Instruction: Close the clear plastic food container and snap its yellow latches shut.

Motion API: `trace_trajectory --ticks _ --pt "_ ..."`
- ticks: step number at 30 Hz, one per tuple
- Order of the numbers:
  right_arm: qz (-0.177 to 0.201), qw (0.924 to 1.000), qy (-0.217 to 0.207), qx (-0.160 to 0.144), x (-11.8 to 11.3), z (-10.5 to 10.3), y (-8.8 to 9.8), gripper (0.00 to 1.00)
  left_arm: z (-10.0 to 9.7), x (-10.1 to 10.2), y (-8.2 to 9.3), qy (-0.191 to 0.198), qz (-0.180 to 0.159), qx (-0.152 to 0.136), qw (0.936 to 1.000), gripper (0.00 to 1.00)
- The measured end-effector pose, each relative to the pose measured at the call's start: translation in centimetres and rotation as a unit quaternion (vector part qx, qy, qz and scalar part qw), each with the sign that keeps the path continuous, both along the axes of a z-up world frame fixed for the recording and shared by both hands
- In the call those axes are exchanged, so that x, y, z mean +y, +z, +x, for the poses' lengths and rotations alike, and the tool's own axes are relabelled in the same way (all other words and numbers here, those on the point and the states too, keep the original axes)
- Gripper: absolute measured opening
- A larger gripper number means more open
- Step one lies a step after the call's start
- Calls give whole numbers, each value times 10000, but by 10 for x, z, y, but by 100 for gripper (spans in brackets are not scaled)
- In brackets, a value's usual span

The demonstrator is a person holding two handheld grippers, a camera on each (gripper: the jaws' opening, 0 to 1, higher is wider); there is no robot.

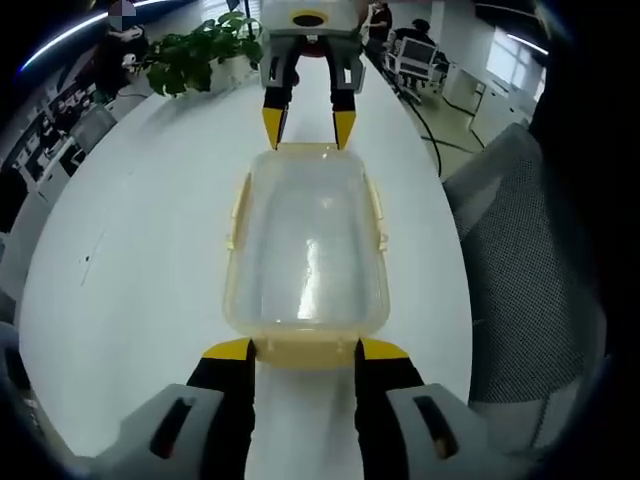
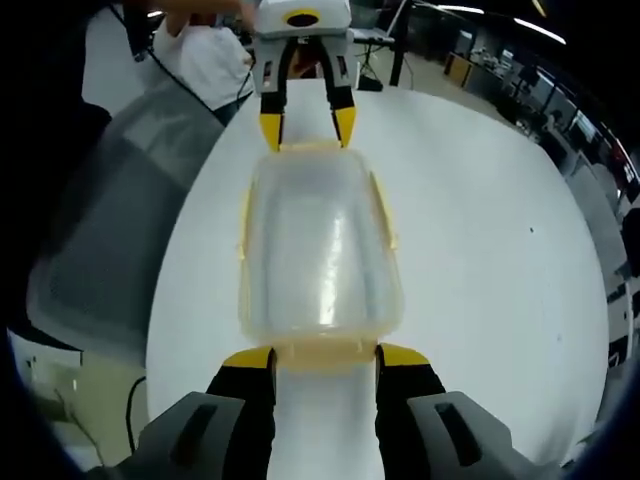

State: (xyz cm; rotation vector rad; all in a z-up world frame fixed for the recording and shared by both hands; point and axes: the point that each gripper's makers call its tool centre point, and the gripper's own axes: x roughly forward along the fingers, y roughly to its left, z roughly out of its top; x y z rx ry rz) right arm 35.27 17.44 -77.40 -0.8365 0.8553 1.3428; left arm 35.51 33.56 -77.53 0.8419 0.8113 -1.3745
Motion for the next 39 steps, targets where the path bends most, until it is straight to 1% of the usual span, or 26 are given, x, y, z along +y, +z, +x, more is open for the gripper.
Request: trace_trajectory --ticks 3,5,7,9,17,18,19,23,26,32,36,37,39 --pt "-36 10000 27 -12 1 -2 1 38 -2 1 0 -2 5 -6 10000 37" --pt "-29 10000 28 6 1 -2 -1 38 -2 1 -1 -41 54 -83 9999 37" --pt "-24 10000 30 21 0 -2 -3 38 -3 1 -2 15 46 -8 10000 38" --pt "-38 10000 25 37 0 -3 -5 38 -3 0 -3 13 12 -2 10000 38" --pt "64 10000 25 33 1 -3 -5 38 -4 1 -6 -22 30 -39 10000 38" --pt "61 9999 -1 103 0 -5 -5 39 -4 0 -5 -51 30 -64 10000 38" --pt "54 9999 -13 112 0 -5 -5 39 -4 1 -5 -54 24 -69 10000 39" --pt "40 9999 -79 143 -2 -7 -6 40 -5 2 -4 76 -31 -18 10000 39" --pt "64 9998 -121 125 -4 -6 -5 41 -5 2 -4 82 -38 -17 10000 39" --pt "157 9990 -373 210 -7 -4 3 41 -6 2 -3 224 -27 79 9997 39" --pt "268 9963 -742 342 -8 -3 8 41 -7 5 2 415 -41 185 9990 39" --pt "335 9936 -969 472 -8 -4 8 41 -6 7 2 486 -16 213 9986 39" --pt "333 9897 -1255 604 -11 -2 8 40 -4 13 2 732 7 267 9970 39"
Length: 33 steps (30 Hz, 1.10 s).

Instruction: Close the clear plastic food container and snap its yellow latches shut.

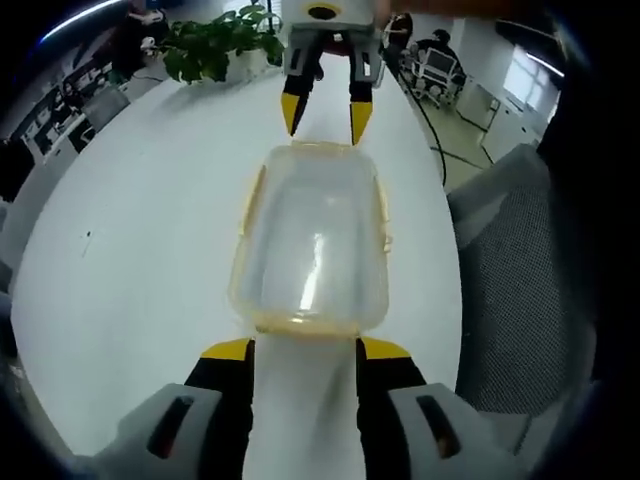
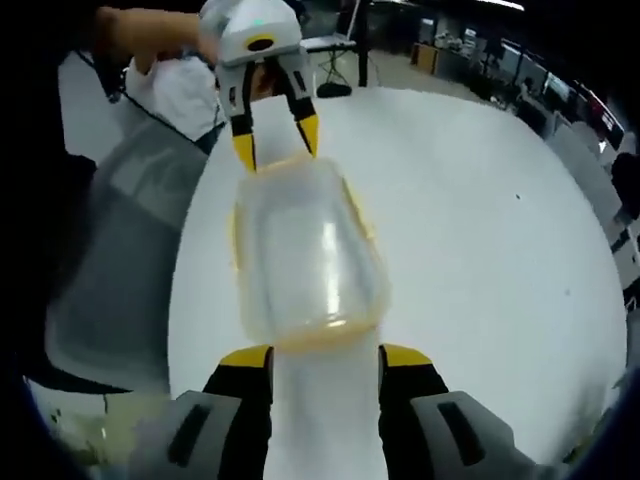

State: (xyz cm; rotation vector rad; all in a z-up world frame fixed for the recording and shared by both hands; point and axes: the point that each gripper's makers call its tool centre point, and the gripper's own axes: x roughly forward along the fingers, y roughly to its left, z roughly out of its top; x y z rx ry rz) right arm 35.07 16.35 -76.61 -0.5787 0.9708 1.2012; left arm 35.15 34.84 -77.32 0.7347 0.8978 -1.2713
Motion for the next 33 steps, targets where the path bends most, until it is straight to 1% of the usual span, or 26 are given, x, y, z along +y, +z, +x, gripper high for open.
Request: trace_trajectory --ticks 2,4,6,7,9,10,11,12,13,14,15,16,17,18,19,21,23,24,25,26,27,28,29,30,31,33 --pt "69 9994 -323 73 -1 3 2 40 -1 1 4 397 -174 202 9989 39" --pt "244 9973 -667 182 1 5 5 40 -1 0 9 889 -449 480 9939 39" --pt "316 9957 -842 230 0 6 9 38 1 -2 15 1313 -723 640 9866 39" --pt "352 9949 -915 251 -1 6 10 37 1 -2 16 1441 -781 695 9840 39" --pt "463 9915 -1187 280 -2 9 14 36 1 -4 18 1801 -938 874 9753 38" --pt "550 9898 -1289 276 -2 11 16 36 1 -6 18 2069 -1042 1047 9671 38" --pt "669 9868 -1446 304 0 12 18 36 1 -8 18 2226 -1105 1129 9620 38" --pt "706 9848 -1551 347 1 12 19 35 3 -10 18 2455 -1206 1210 9542 38" --pt "760 9818 -1692 412 2 12 18 35 4 -10 17 2524 -1180 1215 9527 38" --pt "776 9794 -1800 476 3 12 17 34 4 -11 16 2505 -1160 1166 9540 38" --pt "746 9755 -1983 585 2 11 14 32 7 -10 13 2679 -1121 1090 9507 37" --pt "721 9690 -2237 756 3 9 12 29 7 -9 12 2765 -1088 1099 9485 36" --pt "682 9660 -2357 811 2 9 9 26 6 -11 10 2887 -1104 1171 9438 35" --pt "710 9686 -2270 729 4 10 8 24 4 -12 9 2977 -1145 1255 9394 34" --pt "739 9673 -2324 702 6 10 8 25 3 -12 8 3140 -1151 1353 9327 33" --pt "759 9628 -2493 712 9 10 5 27 3 -12 5 3334 -1179 1410 9247 34" --pt "723 9624 -2524 698 10 8 2 26 3 -12 3 3441 -1211 1463 9195 34" --pt "709 9621 -2537 701 11 7 1 26 2 -13 2 3449 -1201 1475 9192 34" --pt "728 9608 -2573 736 11 6 0 26 1 -13 1 3427 -1147 1454 9210 34" --pt "733 9591 -2620 787 12 5 -1 25 1 -10 -1 3287 -994 1246 9309 35" --pt "705 9579 -2649 858 12 2 -3 24 2 -14 1 3366 -1109 1277 9263 35" --pt "695 9580 -2645 866 12 0 -4 24 2 -13 1 3424 -1093 1321 9238 35" --pt "824 9539 -2731 928 16 0 -4 24 2 -13 0 3451 -1103 1355 9222 35" --pt "842 9499 -2840 996 16 -1 -5 24 2 -14 0 3477 -1129 1377 9205 35" --pt "843 9507 -2814 998 14 0 -6 25 3 -16 -2 3530 -1167 1435 9172 35" --pt "940 9389 -3075 1228 14 0 -7 25 2 -19 -2 3659 -1213 1584 9090 34"
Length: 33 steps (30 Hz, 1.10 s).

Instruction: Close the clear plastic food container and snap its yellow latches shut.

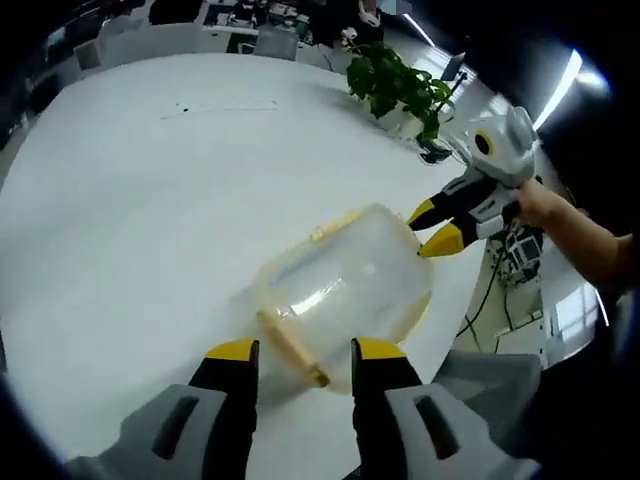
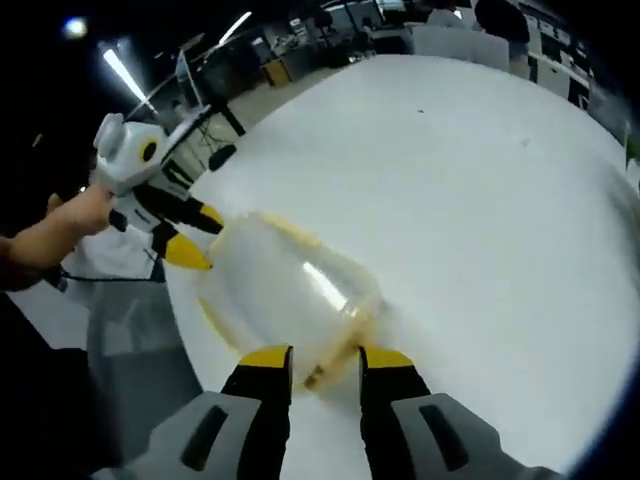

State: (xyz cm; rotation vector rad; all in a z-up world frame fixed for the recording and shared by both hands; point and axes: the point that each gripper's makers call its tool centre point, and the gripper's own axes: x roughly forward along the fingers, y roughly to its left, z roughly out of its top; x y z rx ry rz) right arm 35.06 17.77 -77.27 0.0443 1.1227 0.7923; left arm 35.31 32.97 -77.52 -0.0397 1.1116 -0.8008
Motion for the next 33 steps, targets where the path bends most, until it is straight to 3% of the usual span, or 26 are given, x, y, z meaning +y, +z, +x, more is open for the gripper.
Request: trace_trajectory --ticks 7,9,17,18,19,20,22,25,33 --pt "-25 10000 70 37 1 -1 0 25 -2 -2 0 -8 33 22 10000 31" --pt "-26 9999 34 167 1 -3 -2 24 -2 -2 0 -2 26 51 10000 31" --pt "66 9999 -13 126 3 -3 -1 19 -2 -3 0 157 -32 18 9999 28" --pt "14 9994 104 340 1 -14 -3 19 -2 -3 0 132 -27 7 9999 28" --pt "-20 9993 -42 360 0 -14 -3 19 0 -4 0 343 -96 162 9992 27" --pt "-21 9995 -40 326 2 -14 -4 19 -2 1 -3 449 44 236 9987 25" --pt "-29 9993 9 363 3 -11 -5 19 0 -6 -2 285 -47 209 9994 24" --pt "-61 9990 28 440 6 -10 -5 20 0 -8 -1 283 58 297 9991 25" --pt "-184 9987 -84 465 9 -1 -4 21 -1 -7 0 299 74 206 9993 27"
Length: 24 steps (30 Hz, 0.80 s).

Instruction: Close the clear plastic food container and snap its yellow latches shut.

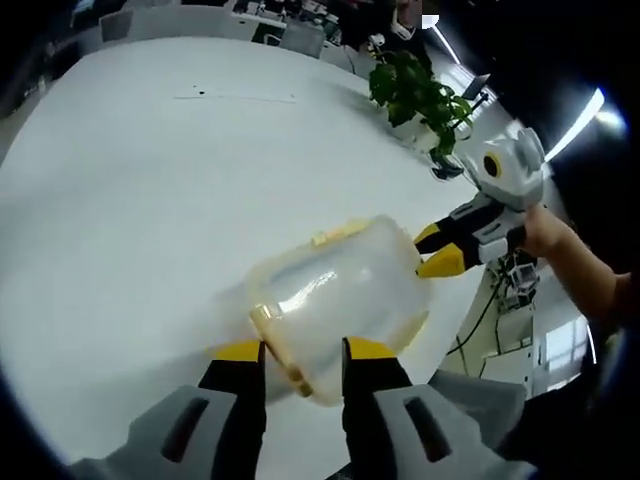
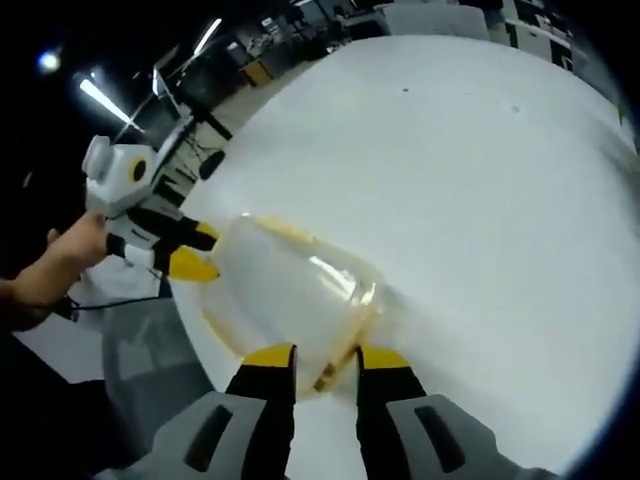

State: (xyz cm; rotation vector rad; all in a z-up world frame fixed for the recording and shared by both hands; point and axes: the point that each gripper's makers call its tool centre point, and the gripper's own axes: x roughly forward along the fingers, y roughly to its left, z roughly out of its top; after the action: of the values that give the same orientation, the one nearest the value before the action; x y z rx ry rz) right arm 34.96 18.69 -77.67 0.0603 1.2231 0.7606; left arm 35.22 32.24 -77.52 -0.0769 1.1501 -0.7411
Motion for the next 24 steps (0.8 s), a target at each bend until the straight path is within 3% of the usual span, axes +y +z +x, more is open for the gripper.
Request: trace_trajectory --ticks 11,16,20,24 --pt "-51 10000 39 6 -3 -1 3 21 1 0 0 -108 66 10 9999 28" --pt "-67 10000 47 -30 -4 -1 4 22 3 0 3 -271 234 -342 9988 30" --pt "-111 9981 451 -408 -3 -2 6 24 2 1 5 -236 276 -546 9978 30" --pt "2 9974 486 -525 -4 -4 5 25 3 4 6 -304 245 -743 9965 31"
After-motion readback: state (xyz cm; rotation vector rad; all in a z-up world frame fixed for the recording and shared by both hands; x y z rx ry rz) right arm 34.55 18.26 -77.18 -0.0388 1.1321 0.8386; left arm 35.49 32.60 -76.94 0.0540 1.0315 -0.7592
